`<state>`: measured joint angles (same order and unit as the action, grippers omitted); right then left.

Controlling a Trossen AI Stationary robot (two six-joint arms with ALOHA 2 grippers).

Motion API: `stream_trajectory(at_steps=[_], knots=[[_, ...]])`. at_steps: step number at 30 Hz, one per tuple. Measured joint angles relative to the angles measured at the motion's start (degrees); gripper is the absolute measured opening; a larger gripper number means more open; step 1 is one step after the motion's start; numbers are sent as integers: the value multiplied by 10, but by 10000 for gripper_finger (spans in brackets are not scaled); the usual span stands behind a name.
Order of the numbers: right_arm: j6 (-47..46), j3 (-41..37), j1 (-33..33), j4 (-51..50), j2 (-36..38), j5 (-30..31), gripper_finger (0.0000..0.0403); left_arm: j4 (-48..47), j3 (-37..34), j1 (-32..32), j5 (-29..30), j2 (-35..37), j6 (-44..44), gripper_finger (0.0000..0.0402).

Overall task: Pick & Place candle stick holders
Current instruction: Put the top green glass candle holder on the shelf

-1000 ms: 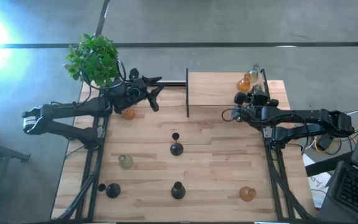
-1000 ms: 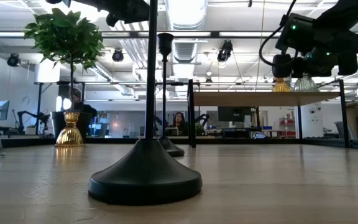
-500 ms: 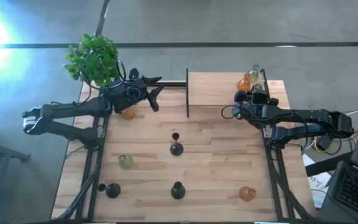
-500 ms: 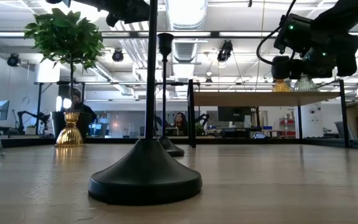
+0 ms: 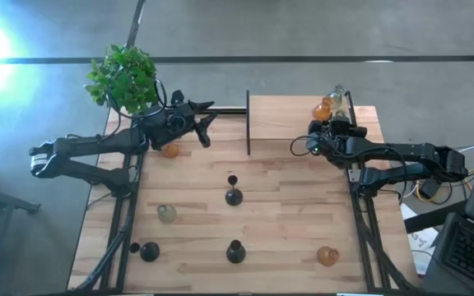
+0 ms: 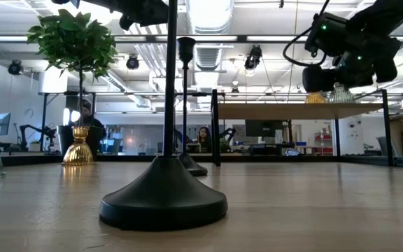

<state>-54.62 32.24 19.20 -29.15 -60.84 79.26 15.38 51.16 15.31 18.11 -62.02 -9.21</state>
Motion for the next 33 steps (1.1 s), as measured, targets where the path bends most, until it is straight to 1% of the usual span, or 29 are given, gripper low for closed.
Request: stream_trajectory(at_steps=[8, 21, 27, 33], knots=[[16, 1, 0, 0, 7, 11, 221, 0, 0, 0, 0, 0, 0, 154], [43, 2, -1, 10, 69, 17, 247, 0, 0, 0, 0, 0, 0, 154], [82, 2, -1, 17, 99, 17, 256, 0, 0, 0, 0, 0, 0, 154], [84, 2, -1, 21, 121, 16, 263, 0, 0, 0, 0, 0, 0, 154]])
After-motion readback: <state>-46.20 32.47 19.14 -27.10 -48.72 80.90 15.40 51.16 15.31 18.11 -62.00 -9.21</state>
